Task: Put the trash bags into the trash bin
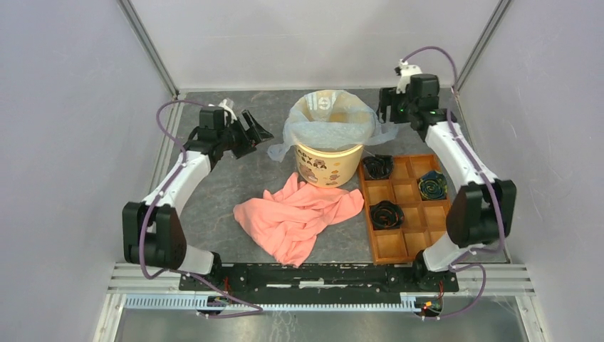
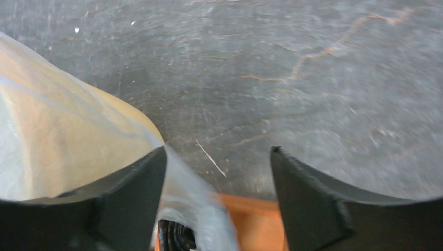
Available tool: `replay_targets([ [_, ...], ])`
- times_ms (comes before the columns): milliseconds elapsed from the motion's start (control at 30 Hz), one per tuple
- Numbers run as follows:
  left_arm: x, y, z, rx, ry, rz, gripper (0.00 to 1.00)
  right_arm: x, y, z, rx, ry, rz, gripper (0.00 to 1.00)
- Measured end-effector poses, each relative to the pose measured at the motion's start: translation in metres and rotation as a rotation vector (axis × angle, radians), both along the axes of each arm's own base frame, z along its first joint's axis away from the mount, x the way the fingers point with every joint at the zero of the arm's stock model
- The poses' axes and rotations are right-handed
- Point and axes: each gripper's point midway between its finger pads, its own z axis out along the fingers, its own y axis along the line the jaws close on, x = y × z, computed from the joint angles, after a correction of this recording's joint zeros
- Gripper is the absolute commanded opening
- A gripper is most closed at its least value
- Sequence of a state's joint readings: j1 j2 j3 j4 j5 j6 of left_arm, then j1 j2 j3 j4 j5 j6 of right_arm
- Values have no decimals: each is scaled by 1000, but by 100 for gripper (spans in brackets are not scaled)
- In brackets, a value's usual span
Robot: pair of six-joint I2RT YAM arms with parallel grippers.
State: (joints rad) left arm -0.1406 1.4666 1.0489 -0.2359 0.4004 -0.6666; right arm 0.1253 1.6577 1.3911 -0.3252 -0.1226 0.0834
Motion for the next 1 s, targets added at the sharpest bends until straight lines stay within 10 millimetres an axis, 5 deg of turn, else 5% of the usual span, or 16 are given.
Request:
replay_targets([
  [200,-24,24,41,-5,-75,82,100,-44,-51,72,55,-115,-177,97],
  [333,-49,21,51,-155,-70,129,100,-85,-76,91,177,-164,-279,97],
  [533,-73,-8,20,-483,139,152,100,-130,-15,58,538,-97,-147,96],
  [700,-71,-31,40,-621,163,122,99,-136,17,44,711,-7,-89,95],
  [900,-72,-60,45,-706,189,71,77,-135,31,43,831,-1,-87,88],
  [1000,-65,-60,35,-709,209,99,63,-132,40,43,863,9,-80,68],
])
